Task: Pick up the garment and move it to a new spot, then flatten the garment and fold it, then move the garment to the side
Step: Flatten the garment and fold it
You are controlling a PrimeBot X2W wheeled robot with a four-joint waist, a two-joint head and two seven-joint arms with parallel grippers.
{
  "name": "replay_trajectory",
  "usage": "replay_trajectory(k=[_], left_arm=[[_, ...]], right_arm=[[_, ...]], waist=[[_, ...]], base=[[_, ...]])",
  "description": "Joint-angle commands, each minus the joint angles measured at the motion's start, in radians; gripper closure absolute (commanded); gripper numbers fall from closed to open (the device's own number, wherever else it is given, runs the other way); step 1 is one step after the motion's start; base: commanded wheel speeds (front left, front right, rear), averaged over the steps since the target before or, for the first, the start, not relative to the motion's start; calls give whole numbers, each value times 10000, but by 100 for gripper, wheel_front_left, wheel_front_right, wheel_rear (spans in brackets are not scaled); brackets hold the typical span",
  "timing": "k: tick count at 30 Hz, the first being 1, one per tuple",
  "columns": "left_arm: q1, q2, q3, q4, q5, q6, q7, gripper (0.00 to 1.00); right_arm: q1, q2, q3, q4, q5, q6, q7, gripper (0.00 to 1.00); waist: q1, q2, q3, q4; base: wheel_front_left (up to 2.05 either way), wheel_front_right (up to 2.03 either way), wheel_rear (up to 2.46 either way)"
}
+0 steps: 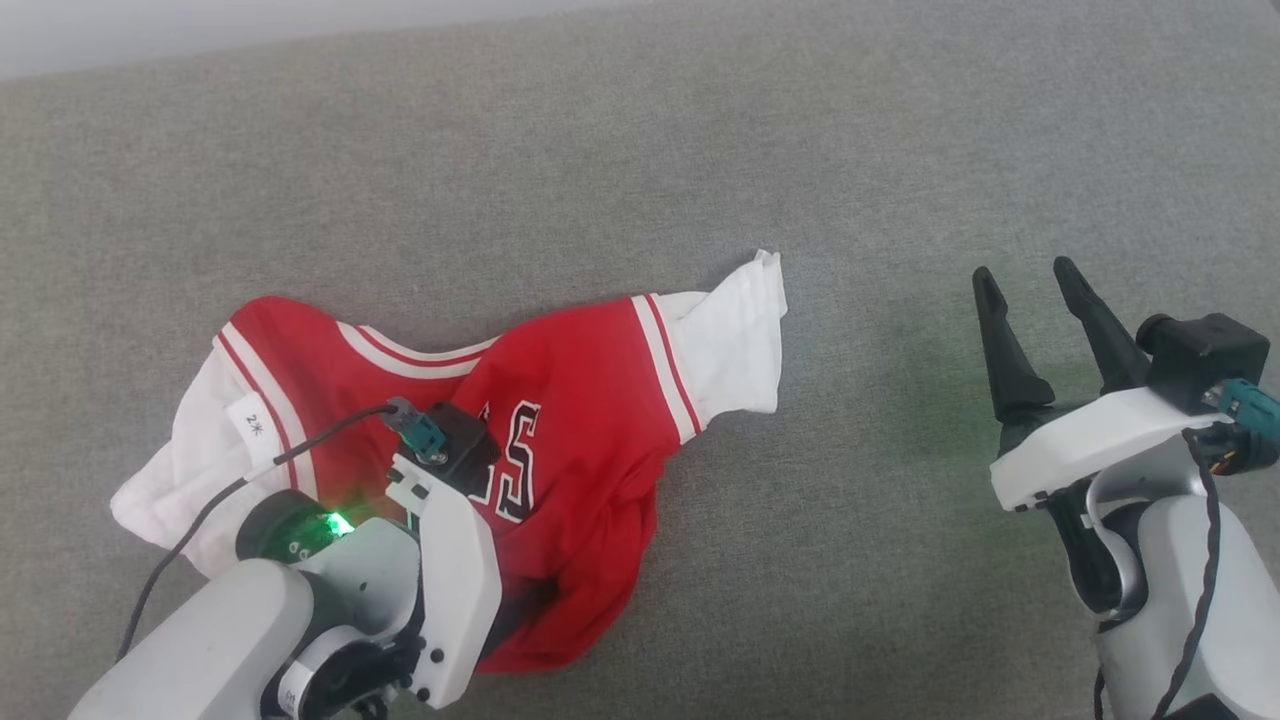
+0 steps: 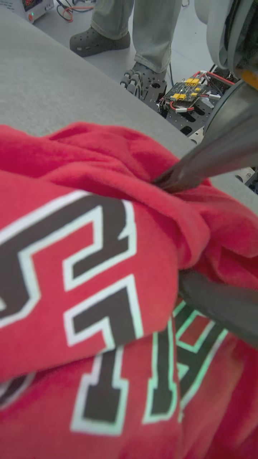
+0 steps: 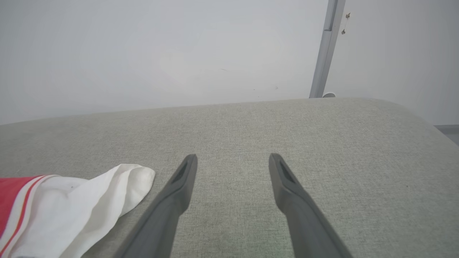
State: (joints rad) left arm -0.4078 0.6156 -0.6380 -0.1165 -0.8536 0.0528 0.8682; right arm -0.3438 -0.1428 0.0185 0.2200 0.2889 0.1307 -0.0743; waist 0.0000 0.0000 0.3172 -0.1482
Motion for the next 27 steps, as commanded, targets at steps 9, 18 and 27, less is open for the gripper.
replay_trajectory(k=[9, 18, 27], left_arm=[[-175, 90, 573, -127, -316, 145, -252, 0], [-471, 700, 1448, -430, -520, 552, -266, 0], [-1000, 1075, 2203, 986, -546, 654, -538, 0]], right_arm=[[256, -182, -162, 39, -47, 1, 118, 0], [529, -219, -143, 1, -15, 1, 263, 0], [520, -259, -21, -43, 76, 1, 323, 0]], waist=[[0, 0, -602, 319], [0, 0, -1174, 615], [0, 0, -1296, 641]], base=[[0, 0, 0], [0, 0, 0], [0, 0, 0]])
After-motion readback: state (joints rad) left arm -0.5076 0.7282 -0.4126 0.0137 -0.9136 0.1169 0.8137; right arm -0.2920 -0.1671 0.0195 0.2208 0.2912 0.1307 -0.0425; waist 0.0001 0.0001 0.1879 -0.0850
